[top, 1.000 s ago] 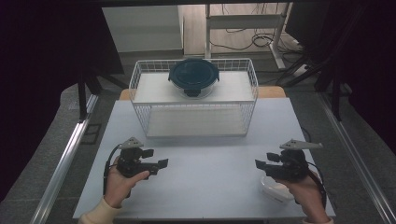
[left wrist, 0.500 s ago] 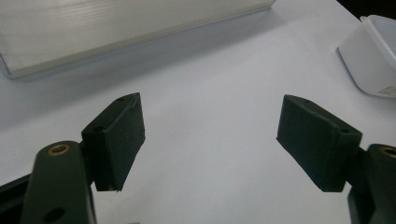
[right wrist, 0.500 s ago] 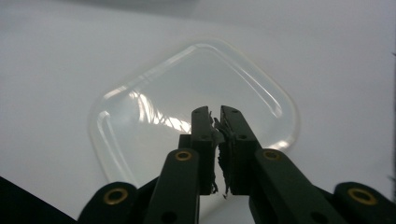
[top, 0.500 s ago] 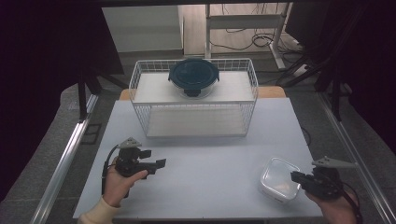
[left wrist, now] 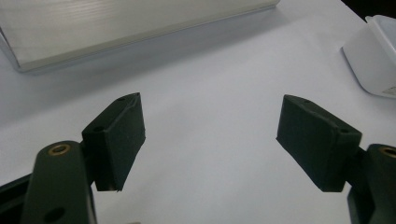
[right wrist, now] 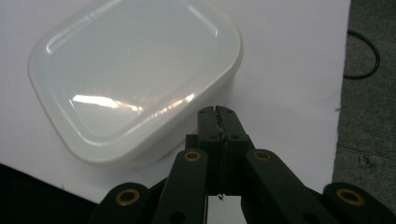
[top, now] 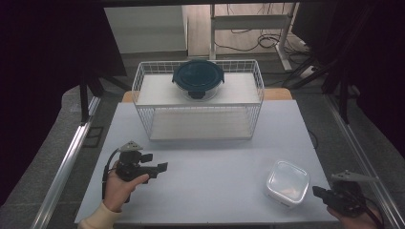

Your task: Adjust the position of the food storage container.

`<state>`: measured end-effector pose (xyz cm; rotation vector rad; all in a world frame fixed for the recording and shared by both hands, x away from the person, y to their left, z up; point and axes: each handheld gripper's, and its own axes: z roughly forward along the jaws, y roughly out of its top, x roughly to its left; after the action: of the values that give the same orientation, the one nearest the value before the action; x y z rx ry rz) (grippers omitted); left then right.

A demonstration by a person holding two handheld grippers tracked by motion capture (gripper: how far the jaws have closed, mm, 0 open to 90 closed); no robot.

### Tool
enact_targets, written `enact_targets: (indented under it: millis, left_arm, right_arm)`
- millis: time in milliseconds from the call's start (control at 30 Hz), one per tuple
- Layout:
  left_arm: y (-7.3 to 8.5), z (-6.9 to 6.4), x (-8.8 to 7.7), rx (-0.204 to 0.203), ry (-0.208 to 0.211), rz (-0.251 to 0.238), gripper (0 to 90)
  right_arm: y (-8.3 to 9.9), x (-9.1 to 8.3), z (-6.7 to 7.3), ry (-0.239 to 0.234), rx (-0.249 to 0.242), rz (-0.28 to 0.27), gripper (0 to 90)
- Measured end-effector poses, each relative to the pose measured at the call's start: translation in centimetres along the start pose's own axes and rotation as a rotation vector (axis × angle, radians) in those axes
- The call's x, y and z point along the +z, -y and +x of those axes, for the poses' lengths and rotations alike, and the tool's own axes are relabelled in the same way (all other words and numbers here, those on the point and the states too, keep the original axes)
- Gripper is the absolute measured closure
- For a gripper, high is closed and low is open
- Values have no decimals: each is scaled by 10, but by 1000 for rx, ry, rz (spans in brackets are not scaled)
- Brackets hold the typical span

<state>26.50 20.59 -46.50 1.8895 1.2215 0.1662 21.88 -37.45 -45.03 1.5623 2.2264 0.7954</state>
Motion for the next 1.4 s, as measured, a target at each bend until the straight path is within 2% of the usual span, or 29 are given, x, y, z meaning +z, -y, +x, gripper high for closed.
enact_targets:
  millis: [67,133,267,333,433,467,533,767,900,1000,1133,1167,1200,1267,1400]
  left_arm:
    - [0,1,0,-2,0,0,229]
    - [1,2,1,-9,1,3,229]
    - [0,1,2,-7,5,5,229]
    - [0,1,2,-8,5,5,229]
    - [0,2,3,-11,1,5,230]
    - [0,2,3,-11,1,5,230]
    - [0,5,1,-22,-1,0,230]
    - [0,9,0,-37,-1,0,231]
    - [0,10,0,-38,-1,0,233]
    - [1,12,-2,-41,-5,-5,233]
    - [1,13,-3,-45,-7,-9,233]
    - [1,14,-3,-47,-7,-10,233]
    - [1,14,-3,-47,-7,-10,233]
    - [0,14,-3,-48,-6,-7,233]
    - [0,14,-4,-52,-5,-11,233]
  right_arm:
    - [2,1,1,-8,2,14,894]
    - [6,6,5,-40,-14,44,894]
    - [5,11,22,-89,-76,91,895]
    - [3,15,31,-129,-90,92,895]
    - [-1,27,45,-160,-106,99,894]
    - [-1,27,45,-160,-106,99,894]
    - [-6,38,58,-192,-112,86,894]
    - [-16,56,83,-211,-107,35,894]
    - [-21,61,93,-197,-110,23,894]
    - [-21,60,96,-192,-115,8,894]
    - [-23,48,96,-186,-136,-25,894]
    - [-27,38,93,-177,-140,-51,894]
    - [-27,38,93,-177,-140,-51,894]
    - [-35,27,81,-149,-132,-84,894]
    - [-48,22,61,-88,-112,-110,894]
